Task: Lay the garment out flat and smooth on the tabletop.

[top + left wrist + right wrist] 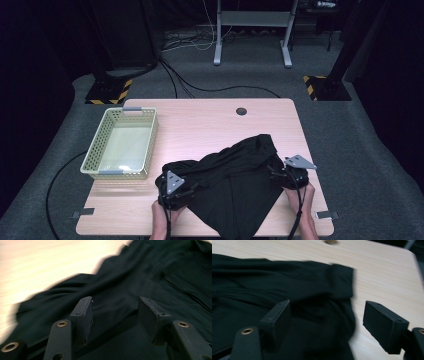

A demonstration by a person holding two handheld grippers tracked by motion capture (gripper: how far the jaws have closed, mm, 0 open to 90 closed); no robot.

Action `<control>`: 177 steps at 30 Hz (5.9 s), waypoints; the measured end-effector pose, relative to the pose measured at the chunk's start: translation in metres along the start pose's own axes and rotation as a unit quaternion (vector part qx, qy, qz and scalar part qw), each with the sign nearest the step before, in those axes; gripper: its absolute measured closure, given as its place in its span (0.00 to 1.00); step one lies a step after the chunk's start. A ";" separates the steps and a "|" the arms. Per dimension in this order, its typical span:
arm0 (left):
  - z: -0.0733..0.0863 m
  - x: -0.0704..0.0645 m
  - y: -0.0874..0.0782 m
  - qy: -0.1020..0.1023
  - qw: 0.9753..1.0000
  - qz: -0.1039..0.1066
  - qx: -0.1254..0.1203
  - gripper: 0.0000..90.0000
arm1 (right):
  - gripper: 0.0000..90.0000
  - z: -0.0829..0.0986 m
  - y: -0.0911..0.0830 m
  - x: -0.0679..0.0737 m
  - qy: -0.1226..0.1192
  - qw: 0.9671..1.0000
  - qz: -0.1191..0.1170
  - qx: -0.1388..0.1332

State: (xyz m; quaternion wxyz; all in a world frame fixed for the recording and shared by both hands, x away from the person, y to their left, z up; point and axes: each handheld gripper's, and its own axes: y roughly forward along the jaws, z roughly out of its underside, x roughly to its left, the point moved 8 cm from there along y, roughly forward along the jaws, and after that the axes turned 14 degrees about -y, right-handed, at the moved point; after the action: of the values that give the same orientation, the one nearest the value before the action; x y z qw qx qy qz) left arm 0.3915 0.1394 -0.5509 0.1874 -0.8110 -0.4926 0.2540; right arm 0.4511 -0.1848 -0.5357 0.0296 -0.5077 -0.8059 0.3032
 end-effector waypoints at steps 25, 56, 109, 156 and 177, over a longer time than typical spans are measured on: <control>-0.004 -0.001 0.027 0.010 1.000 -0.008 0.002 0.94 | 0.94 -0.013 0.050 0.048 -0.020 0.999 -0.045 0.020; -0.052 -0.026 -0.061 0.017 0.986 0.012 -0.165 0.95 | 0.94 -0.055 -0.083 0.063 -0.035 0.990 0.054 -0.127; 0.006 0.037 0.025 0.016 0.997 -0.060 0.041 0.39 | 0.55 -0.024 0.023 0.022 0.008 1.000 -0.013 0.018; 0.006 0.037 0.025 0.016 0.997 -0.061 0.041 0.39 | 0.59 -0.019 0.080 0.023 0.027 0.996 -0.041 0.079; 0.006 0.037 0.025 0.017 0.997 -0.061 0.040 0.39 | 0.62 -0.020 0.076 0.015 0.044 0.995 -0.061 0.067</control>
State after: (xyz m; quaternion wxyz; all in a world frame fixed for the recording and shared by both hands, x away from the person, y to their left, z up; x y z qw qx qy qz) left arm 0.4198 0.1615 -0.5780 0.2431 -0.7754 -0.5275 0.2478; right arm 0.5121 -0.1399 -0.5626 0.1174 -0.4670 -0.8112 0.3317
